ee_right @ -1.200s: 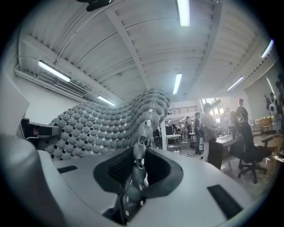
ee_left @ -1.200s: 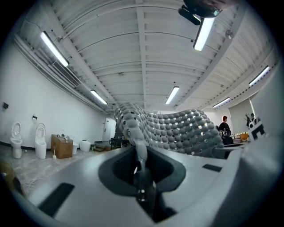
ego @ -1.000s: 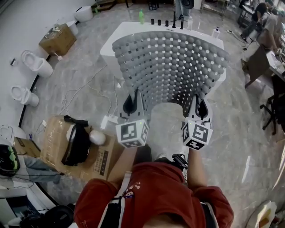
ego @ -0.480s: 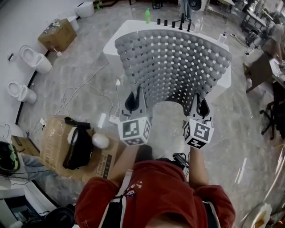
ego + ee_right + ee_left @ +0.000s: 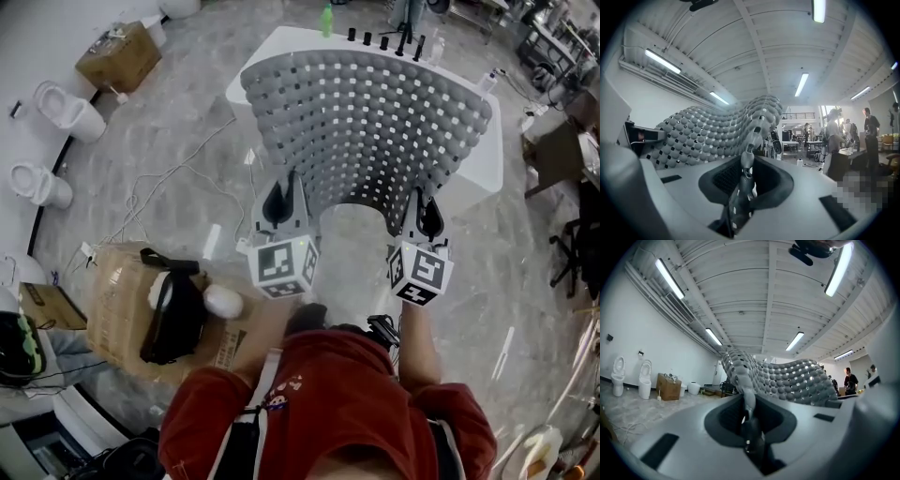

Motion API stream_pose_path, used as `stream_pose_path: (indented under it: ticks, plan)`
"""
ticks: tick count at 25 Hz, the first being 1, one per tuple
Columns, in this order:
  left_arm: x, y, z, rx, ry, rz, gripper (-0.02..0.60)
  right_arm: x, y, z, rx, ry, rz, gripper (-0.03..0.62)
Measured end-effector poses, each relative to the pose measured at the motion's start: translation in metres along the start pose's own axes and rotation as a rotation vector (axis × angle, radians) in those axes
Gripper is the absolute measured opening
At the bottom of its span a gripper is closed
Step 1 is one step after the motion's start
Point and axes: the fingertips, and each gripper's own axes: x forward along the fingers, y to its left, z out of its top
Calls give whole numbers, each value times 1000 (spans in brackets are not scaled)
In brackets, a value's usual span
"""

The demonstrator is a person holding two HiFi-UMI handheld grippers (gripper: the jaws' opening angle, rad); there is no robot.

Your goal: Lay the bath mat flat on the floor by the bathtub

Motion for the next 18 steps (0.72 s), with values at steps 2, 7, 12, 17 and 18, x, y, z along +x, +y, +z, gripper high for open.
stream_pose_path:
  ticks: [2, 7, 12, 17, 18]
  plan:
    - [7, 18, -3, -9, 8, 6, 55, 11, 14, -3, -5, 12, 3, 72]
    - [32, 58, -12, -23, 30, 9, 55, 43, 45, -7, -21, 36, 0, 72]
    - [39, 74, -14, -29, 73, 18, 55, 53, 63, -11, -33, 94, 11, 72]
    - [-78, -44, 20, 1, -89, -33, 54, -95, -24, 18, -40, -67, -31, 72]
    - [-93, -79, 44, 17, -195, -64, 55, -121, -53, 41, -43, -176, -56, 72]
